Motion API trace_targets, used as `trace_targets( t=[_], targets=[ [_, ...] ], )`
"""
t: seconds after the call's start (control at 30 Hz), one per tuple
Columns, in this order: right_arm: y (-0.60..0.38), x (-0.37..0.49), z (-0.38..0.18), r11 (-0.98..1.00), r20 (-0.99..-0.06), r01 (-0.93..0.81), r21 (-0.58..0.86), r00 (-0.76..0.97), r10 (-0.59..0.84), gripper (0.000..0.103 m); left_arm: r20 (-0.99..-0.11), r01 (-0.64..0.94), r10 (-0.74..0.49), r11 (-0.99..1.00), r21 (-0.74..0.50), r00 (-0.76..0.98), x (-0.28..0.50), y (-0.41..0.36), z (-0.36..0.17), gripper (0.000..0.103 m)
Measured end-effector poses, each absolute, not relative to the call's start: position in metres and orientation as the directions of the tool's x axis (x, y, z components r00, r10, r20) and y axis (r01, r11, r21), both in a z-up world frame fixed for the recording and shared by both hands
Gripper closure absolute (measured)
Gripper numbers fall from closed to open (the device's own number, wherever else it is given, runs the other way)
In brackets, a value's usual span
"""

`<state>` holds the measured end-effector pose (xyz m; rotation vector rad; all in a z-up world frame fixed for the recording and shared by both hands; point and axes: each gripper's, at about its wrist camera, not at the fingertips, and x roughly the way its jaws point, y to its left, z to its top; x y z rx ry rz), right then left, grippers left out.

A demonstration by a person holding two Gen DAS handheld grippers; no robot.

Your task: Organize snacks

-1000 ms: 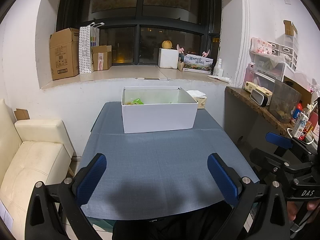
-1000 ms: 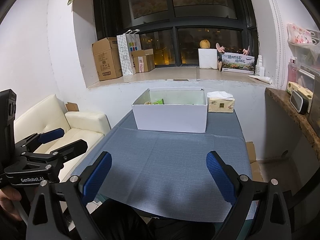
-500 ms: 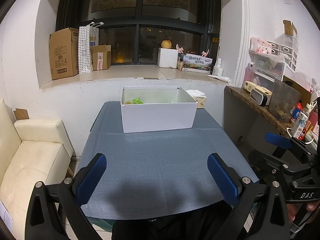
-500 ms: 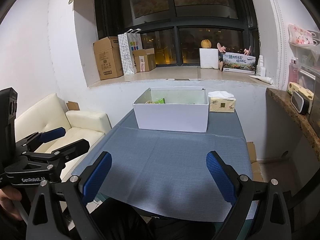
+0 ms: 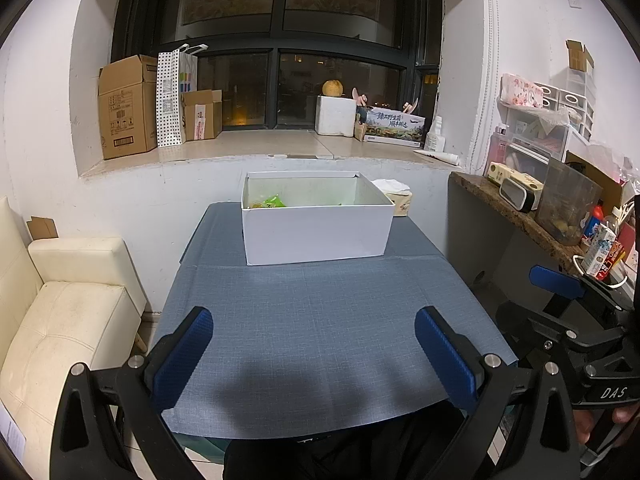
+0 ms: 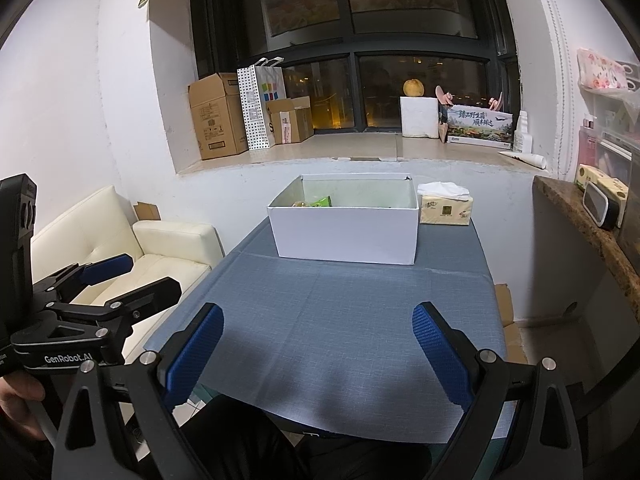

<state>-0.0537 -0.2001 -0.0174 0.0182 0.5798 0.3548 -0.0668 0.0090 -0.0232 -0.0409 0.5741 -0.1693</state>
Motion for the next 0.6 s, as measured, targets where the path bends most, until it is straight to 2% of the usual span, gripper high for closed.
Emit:
trace_targets(
  t=[0.6],
  targets=[
    [-0.2013,-0.054,-0.0175,0.94,-0.535,-0.32,0.116,0.778,0.331,0.005,-0.527,0.147,-0.17,0.985,-0.086,0.833,-0.068,0.0104,-0.0233,0.0]
  ],
)
